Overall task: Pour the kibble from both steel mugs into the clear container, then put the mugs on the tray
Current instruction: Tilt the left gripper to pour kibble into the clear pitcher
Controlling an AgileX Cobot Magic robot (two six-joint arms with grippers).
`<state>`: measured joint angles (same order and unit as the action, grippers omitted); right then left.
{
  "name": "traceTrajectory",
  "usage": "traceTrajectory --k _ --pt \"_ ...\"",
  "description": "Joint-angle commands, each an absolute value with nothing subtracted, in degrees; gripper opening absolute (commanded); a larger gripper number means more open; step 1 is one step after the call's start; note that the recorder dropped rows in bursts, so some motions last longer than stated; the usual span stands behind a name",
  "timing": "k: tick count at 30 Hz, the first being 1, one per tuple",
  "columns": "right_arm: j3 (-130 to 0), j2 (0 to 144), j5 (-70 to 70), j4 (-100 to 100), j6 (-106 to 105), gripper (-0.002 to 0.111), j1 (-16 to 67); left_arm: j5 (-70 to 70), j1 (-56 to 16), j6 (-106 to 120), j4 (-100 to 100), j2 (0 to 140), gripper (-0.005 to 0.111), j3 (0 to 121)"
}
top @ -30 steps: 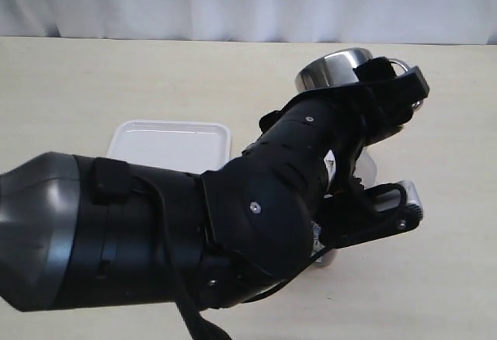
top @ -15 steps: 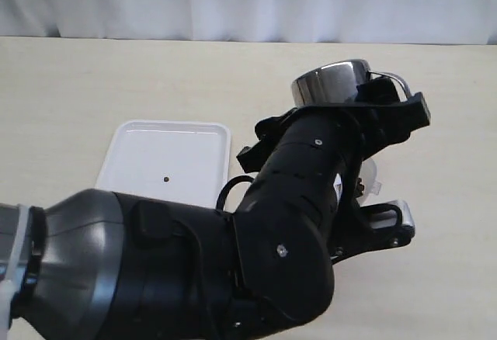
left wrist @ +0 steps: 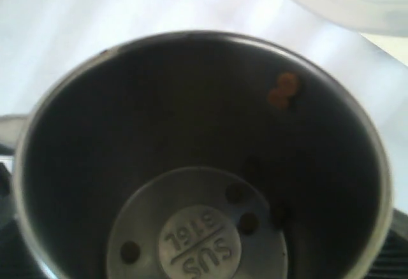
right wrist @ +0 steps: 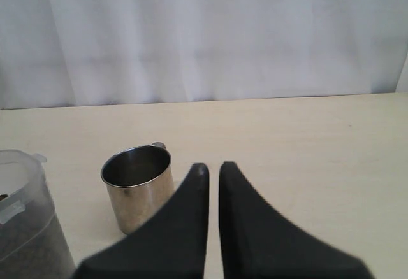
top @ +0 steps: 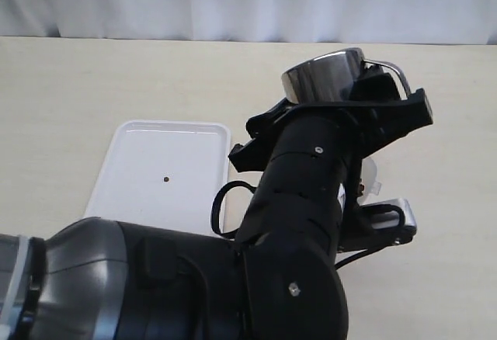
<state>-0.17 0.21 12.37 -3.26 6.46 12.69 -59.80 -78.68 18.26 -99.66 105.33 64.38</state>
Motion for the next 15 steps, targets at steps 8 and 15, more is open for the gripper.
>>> traceTrajectory --k 8,15 --pt "0.00 0.00 12.26 -3.59 6.01 0.005 12.88 -65.22 -79.74 18.58 -99.95 105.10 0.000 64.75" --pt "0.00 0.00 12.26 -3.59 6.01 0.005 12.88 -62.64 -80.02 17.90 -99.95 105.10 0.000 64.75"
